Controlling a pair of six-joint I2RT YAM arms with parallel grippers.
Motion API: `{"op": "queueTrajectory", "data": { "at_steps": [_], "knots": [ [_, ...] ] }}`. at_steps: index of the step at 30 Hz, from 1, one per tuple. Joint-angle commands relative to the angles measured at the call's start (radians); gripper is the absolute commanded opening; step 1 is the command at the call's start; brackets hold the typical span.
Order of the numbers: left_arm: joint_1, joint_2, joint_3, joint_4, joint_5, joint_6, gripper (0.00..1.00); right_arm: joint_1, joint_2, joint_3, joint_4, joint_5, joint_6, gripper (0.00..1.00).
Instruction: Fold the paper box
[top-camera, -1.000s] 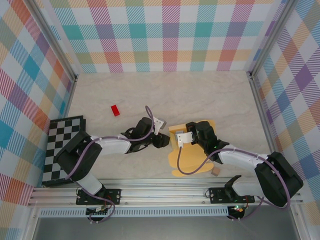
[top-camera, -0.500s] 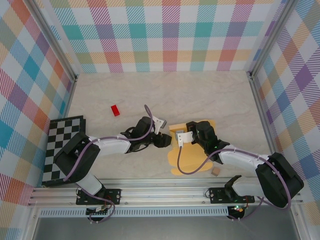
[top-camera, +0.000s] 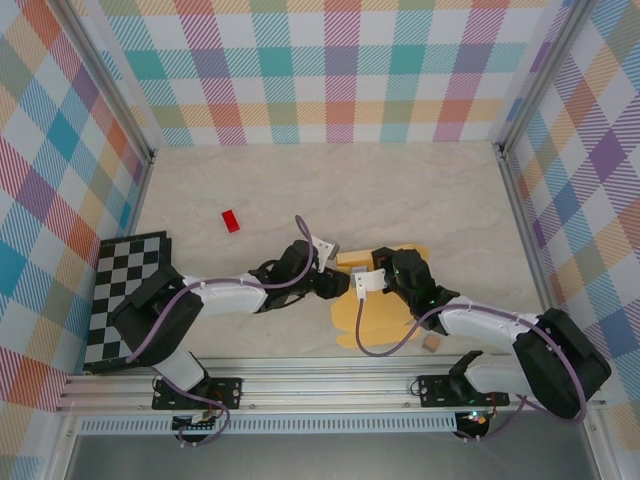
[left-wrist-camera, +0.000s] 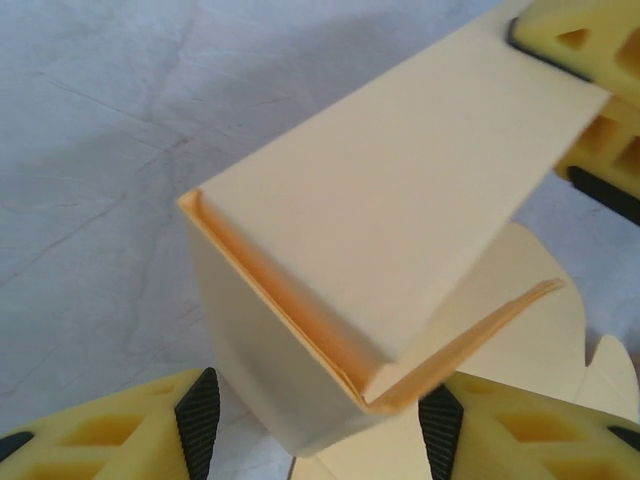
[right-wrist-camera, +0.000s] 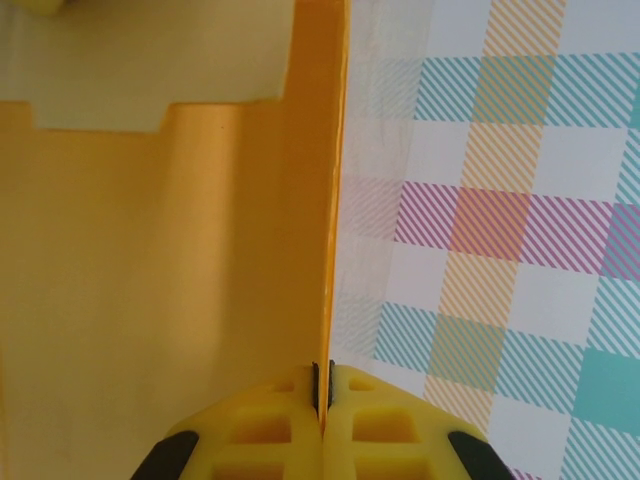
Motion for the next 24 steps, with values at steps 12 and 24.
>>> {"op": "queueTrajectory", "data": {
  "at_steps": [12, 24],
  "knots": [
    [-0.026, 0.073, 0.033, 0.087, -0.268, 0.037, 0.54, 0.082, -0.001, -0.03, -0.026, 0.053, 0.032, 0.0],
    [-0.024, 0.122, 0.069, 0.051, -0.429, 0.064, 0.17, 0.088, -0.014, -0.025, -0.127, 0.051, 0.09, 0.0]
  ]
}}
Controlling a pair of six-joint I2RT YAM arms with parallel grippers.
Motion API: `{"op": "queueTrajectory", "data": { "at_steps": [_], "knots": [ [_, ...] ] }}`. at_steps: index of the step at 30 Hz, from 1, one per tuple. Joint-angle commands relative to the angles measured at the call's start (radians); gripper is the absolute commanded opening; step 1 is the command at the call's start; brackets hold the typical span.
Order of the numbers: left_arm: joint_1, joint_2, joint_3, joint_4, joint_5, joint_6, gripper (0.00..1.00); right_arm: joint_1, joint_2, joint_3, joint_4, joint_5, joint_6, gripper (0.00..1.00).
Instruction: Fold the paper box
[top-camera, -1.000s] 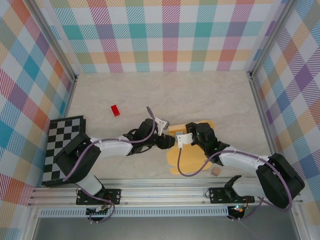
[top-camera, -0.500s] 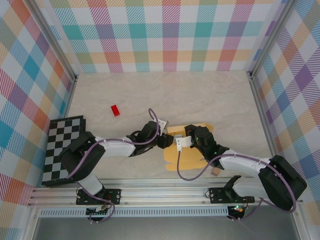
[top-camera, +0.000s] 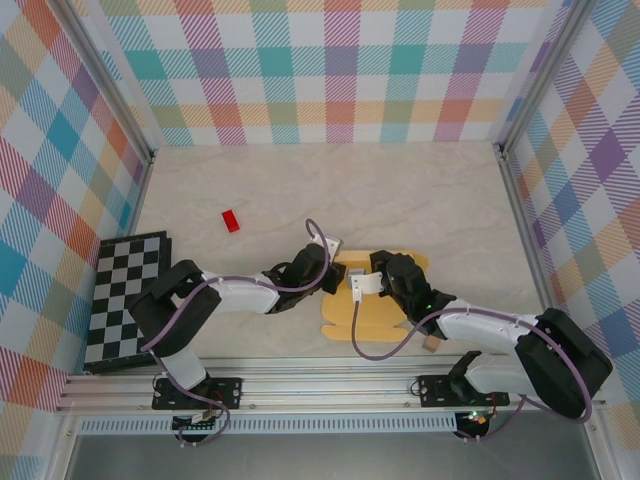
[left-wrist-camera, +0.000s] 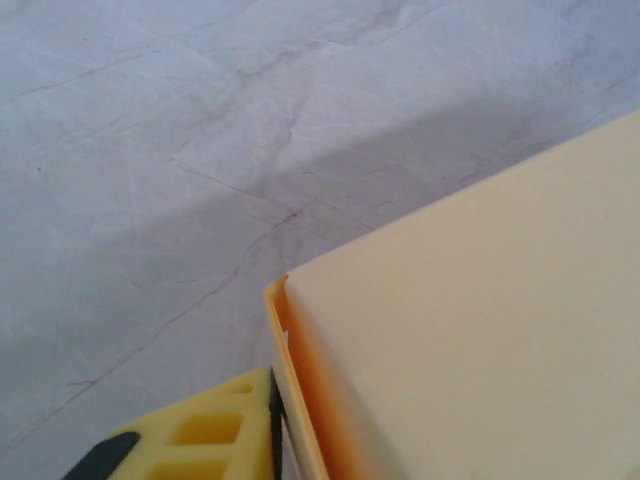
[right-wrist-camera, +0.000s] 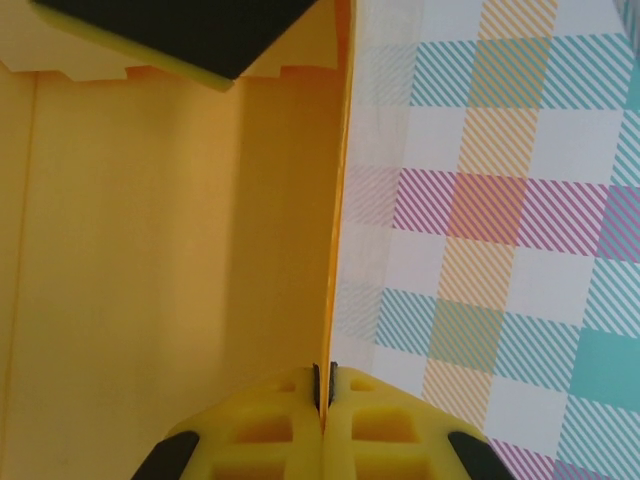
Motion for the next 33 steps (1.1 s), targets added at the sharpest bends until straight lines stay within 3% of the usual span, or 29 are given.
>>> {"op": "queueTrajectory", "data": {
  "at_steps": [1, 5, 11, 15, 19, 23, 27, 30, 33],
  "knots": [
    [0.017, 0.025, 0.025, -0.027, -0.159, 0.007, 0.15, 0.019, -0.019, -0.017, -0.134, -0.054, 0.037, 0.0],
    [0.017, 0.031, 0.044, -0.074, -0.224, 0.052, 0.05, 0.02, -0.052, 0.0, -0.193, -0.064, 0.068, 0.0],
    [0.017, 0.007, 0.026, -0.083, -0.282, 0.15, 0.03, 0.019, -0.194, 0.079, -0.377, -0.135, 0.228, 0.17],
    [0.017, -0.014, -0.024, -0.013, -0.302, 0.261, 0.03, -0.022, -0.306, 0.173, -0.549, -0.206, 0.423, 0.32],
    [0.017, -0.024, -0.046, 0.024, -0.295, 0.328, 0.03, -0.069, -0.347, 0.282, -0.691, -0.269, 0.682, 0.38],
    [0.017, -0.037, -0.096, 0.114, -0.236, 0.382, 0.03, -0.102, -0.274, 0.387, -0.738, -0.284, 1.032, 0.41],
    [0.016, -0.032, -0.128, 0.159, -0.22, 0.415, 0.03, -0.123, -0.088, 0.523, -0.846, -0.349, 1.397, 0.42],
    [0.017, -0.022, -0.136, 0.163, -0.214, 0.415, 0.03, -0.134, 0.033, 0.564, -0.85, -0.41, 1.496, 0.48],
    [0.017, -0.016, -0.137, 0.164, -0.209, 0.408, 0.03, -0.146, 0.12, 0.558, -0.794, -0.48, 1.494, 0.49]
  ]
}}
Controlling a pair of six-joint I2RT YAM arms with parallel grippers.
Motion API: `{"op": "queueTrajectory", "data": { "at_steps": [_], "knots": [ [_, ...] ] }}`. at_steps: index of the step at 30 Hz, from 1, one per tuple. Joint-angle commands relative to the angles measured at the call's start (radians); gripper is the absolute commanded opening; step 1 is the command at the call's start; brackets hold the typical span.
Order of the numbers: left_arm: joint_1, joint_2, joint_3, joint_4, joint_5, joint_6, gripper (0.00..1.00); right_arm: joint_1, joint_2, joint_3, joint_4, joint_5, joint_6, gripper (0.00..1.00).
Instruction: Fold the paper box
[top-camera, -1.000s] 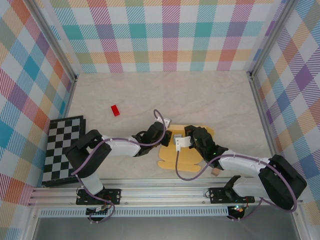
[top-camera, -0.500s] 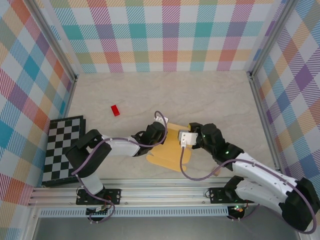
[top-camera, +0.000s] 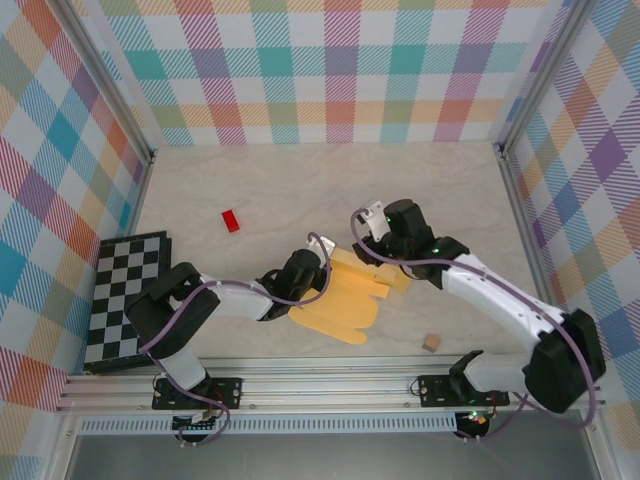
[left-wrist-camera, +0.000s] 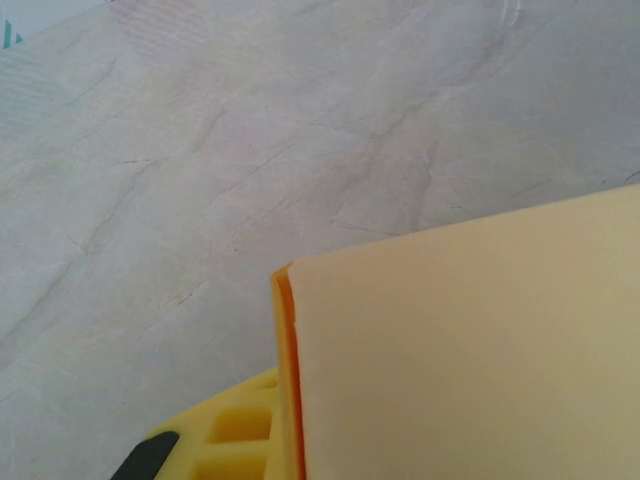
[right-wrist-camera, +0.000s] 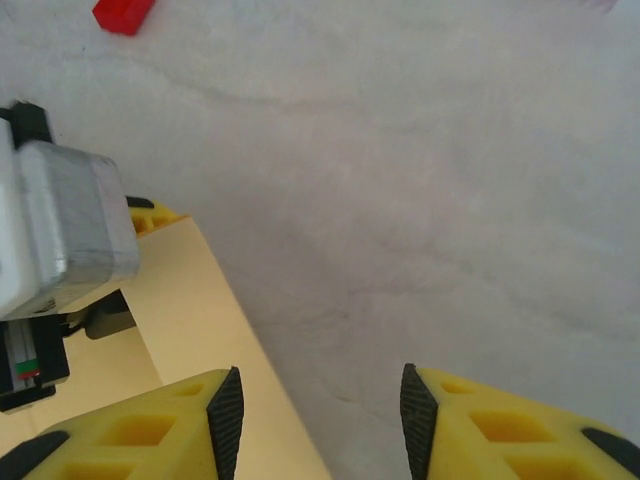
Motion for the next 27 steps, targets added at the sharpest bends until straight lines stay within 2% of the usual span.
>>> {"op": "queueTrajectory", "data": {
  "at_steps": [1, 5, 11, 16, 22, 27],
  "knots": [
    [0.005, 0.01, -0.023, -0.031, 0.01, 0.065, 0.03, -0.016, 0.064, 0.0, -0.007, -0.123, 0.148, 0.49],
    [0.006, 0.024, -0.01, -0.043, 0.038, 0.057, 0.03, -0.077, 0.141, -0.005, 0.016, -0.227, 0.166, 0.49],
    [0.007, 0.069, 0.047, -0.123, 0.052, 0.003, 0.03, -0.095, 0.173, -0.025, 0.018, -0.256, 0.132, 0.49],
    [0.007, 0.09, 0.055, -0.113, 0.08, -0.002, 0.04, -0.096, 0.215, -0.026, 0.0, -0.264, 0.113, 0.5],
    [0.007, 0.102, 0.06, -0.135, 0.12, -0.006, 0.14, -0.095, 0.244, -0.034, 0.0, -0.25, 0.11, 0.5],
    [0.016, 0.039, 0.035, -0.195, 0.178, -0.011, 0.3, -0.095, 0.248, -0.038, -0.012, -0.226, 0.106, 0.5]
  ]
}}
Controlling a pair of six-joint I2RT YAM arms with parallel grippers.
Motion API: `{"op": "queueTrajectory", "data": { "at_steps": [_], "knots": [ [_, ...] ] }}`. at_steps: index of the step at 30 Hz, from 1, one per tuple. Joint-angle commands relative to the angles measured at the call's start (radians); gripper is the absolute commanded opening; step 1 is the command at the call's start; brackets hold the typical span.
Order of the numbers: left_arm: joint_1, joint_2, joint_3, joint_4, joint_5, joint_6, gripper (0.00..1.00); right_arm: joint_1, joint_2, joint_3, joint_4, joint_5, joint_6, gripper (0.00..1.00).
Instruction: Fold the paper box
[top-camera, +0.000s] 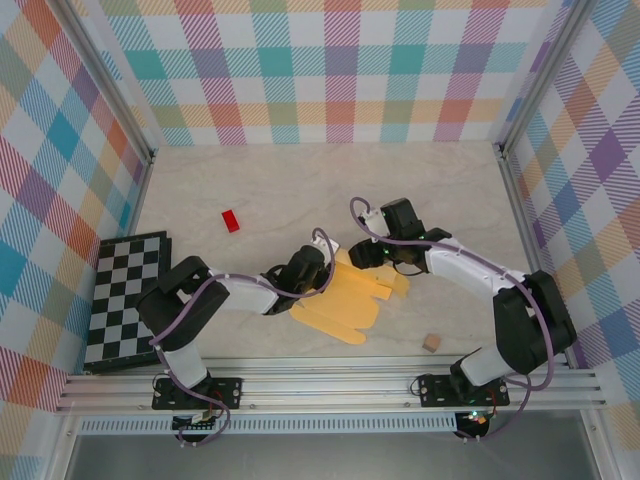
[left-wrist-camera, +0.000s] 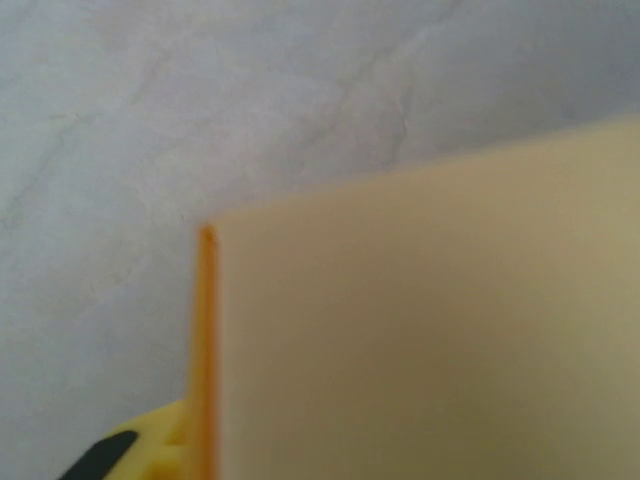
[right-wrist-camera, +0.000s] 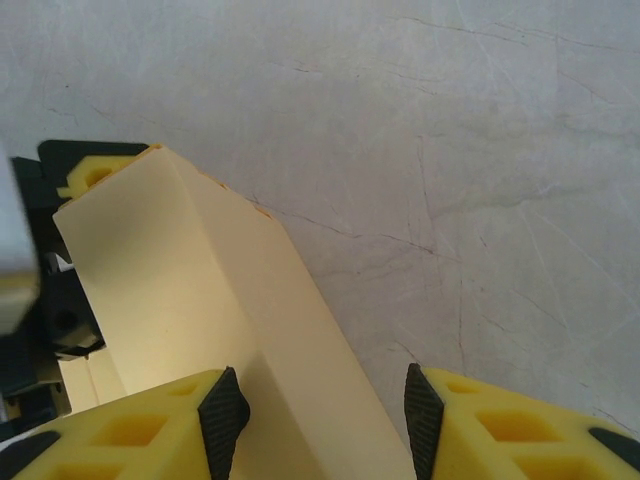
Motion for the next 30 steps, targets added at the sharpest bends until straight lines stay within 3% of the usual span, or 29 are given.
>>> {"op": "queueTrajectory", "data": {
  "at_steps": [1, 4, 9, 12, 15, 19, 24, 27, 30],
  "knots": [
    [0.006, -0.044, -0.028, -0.113, 0.089, 0.011, 0.33, 0.009, 0.044, -0.028, -0.055, 0.026, -0.014, 0.5],
    [0.03, -0.12, -0.062, -0.165, 0.137, -0.012, 0.43, 0.009, 0.039, -0.035, -0.054, 0.03, -0.019, 0.5],
    [0.087, -0.277, -0.149, -0.193, 0.173, -0.061, 0.48, 0.009, 0.048, -0.032, -0.062, 0.027, -0.034, 0.5],
    [0.165, -0.329, -0.211, -0.135, 0.279, -0.089, 0.47, 0.009, 0.051, -0.026, -0.062, 0.016, -0.045, 0.5],
    [0.251, -0.304, -0.226, -0.034, 0.434, -0.118, 0.44, 0.008, 0.05, -0.024, -0.059, 0.006, -0.054, 0.5],
    [0.256, -0.228, -0.168, 0.009, 0.544, -0.108, 0.42, 0.009, 0.048, -0.023, -0.053, -0.007, -0.055, 0.5],
    [0.212, -0.137, -0.078, -0.017, 0.5, -0.117, 0.42, 0.009, 0.047, -0.017, -0.053, -0.004, -0.04, 0.49],
    [0.176, -0.1, -0.057, -0.012, 0.39, -0.126, 0.37, 0.009, 0.043, -0.018, -0.047, -0.002, -0.024, 0.49],
    [0.174, -0.064, -0.057, 0.004, 0.356, -0.114, 0.32, 0.009, 0.046, -0.017, -0.044, -0.009, -0.023, 0.49]
  ]
}}
